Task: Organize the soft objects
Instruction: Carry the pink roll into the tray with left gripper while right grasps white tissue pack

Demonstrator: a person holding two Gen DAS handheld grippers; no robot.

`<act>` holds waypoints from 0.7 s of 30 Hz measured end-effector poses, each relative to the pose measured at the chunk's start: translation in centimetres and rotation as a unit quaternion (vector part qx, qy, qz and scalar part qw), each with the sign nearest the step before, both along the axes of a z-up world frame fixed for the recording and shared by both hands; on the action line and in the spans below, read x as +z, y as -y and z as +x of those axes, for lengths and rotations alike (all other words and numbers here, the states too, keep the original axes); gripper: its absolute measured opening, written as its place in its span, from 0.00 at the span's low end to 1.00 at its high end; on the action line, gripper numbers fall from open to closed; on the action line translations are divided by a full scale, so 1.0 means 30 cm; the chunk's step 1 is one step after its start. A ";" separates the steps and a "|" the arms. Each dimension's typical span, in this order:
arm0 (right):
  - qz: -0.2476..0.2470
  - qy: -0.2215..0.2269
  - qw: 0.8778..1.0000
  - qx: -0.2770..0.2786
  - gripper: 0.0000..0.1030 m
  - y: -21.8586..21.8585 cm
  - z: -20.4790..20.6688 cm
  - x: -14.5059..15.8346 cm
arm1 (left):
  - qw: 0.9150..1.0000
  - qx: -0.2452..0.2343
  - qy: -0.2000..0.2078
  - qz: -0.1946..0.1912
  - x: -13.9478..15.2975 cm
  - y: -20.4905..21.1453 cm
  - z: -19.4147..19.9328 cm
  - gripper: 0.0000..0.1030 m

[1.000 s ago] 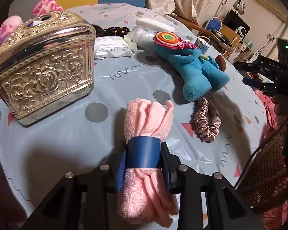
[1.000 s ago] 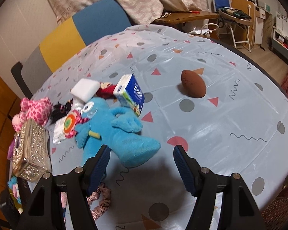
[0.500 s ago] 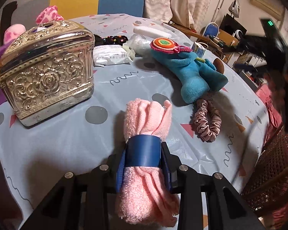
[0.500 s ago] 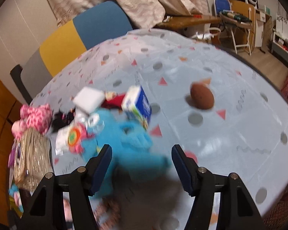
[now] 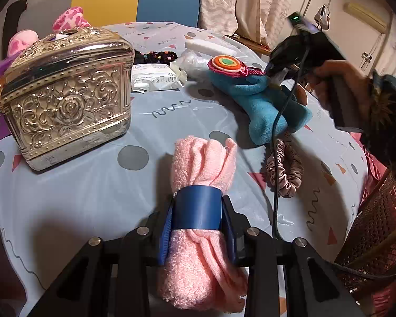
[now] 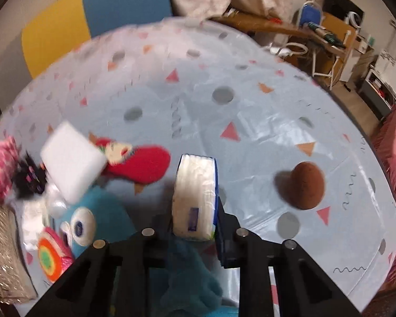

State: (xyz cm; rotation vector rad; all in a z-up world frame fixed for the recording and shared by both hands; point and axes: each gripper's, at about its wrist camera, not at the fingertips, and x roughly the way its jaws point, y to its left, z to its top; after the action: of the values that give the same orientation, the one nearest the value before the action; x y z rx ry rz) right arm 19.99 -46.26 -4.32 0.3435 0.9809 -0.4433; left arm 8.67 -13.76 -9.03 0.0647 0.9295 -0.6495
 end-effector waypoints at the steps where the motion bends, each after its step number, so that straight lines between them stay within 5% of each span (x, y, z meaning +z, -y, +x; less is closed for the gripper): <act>1: -0.005 0.020 1.000 0.002 0.22 0.001 -0.029 0.034 | 1.000 0.001 0.000 -0.001 0.000 -0.001 0.000 0.33; 4: -0.010 0.058 0.998 0.027 0.22 -0.018 -0.116 0.116 | 1.000 0.000 0.003 -0.001 -0.002 -0.001 -0.002 0.33; 10: 0.068 0.119 0.983 0.123 0.23 -0.125 -0.321 0.220 | 1.000 0.004 -0.002 -0.008 0.007 -0.011 0.002 0.31; 17: 0.126 0.112 0.958 0.231 0.23 -0.399 -0.390 0.140 | 1.000 0.021 0.009 -0.001 0.092 -0.082 -0.055 0.31; 21: 0.120 0.072 0.956 0.258 0.23 -0.545 -0.369 0.039 | 0.998 0.052 0.023 -0.020 0.180 -0.168 -0.077 0.31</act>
State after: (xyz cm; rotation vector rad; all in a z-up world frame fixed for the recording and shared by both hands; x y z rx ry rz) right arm 8.93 -29.90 -3.14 0.3168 0.9414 0.1758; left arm 6.34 -8.71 -3.64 -0.0034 0.8704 -0.5682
